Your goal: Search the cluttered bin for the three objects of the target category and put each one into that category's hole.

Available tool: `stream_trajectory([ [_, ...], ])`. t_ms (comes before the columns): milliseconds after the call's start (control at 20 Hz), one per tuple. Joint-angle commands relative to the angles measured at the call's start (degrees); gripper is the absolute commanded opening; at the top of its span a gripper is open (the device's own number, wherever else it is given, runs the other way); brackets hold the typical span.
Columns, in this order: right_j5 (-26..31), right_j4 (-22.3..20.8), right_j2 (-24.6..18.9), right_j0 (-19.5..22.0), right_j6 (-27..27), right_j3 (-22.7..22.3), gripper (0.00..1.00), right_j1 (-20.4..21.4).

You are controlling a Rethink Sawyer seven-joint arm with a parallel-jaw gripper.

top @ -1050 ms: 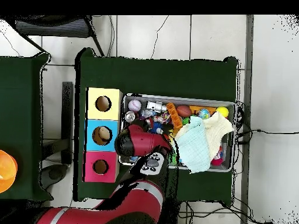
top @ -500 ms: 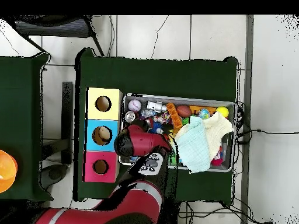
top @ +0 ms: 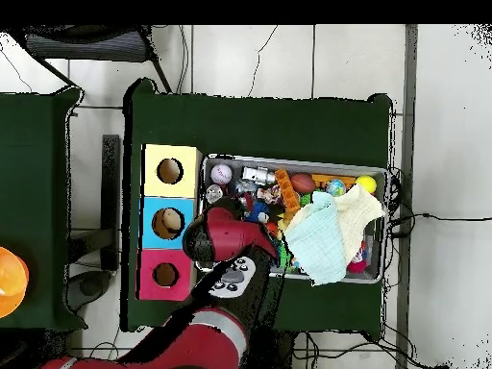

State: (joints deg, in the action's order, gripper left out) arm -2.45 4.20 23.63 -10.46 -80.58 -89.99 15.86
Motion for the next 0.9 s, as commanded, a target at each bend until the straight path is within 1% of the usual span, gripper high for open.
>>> stream_trajectory([
  [50,-6.94,5.86,7.01,1.37,-9.87,12.33,0.00,-0.90],
  [250,-4.83,3.78,5.01,3.04,-9.01,13.41,0.00,-0.09],
  [400,-4.07,3.46,4.37,3.57,-9.20,13.80,0.00,0.34],
  [750,-5.80,5.26,5.53,2.16,-11.99,11.68,0.00,-0.16],
  [900,-6.00,5.53,5.13,2.06,-12.47,11.08,0.00,-0.37],
])
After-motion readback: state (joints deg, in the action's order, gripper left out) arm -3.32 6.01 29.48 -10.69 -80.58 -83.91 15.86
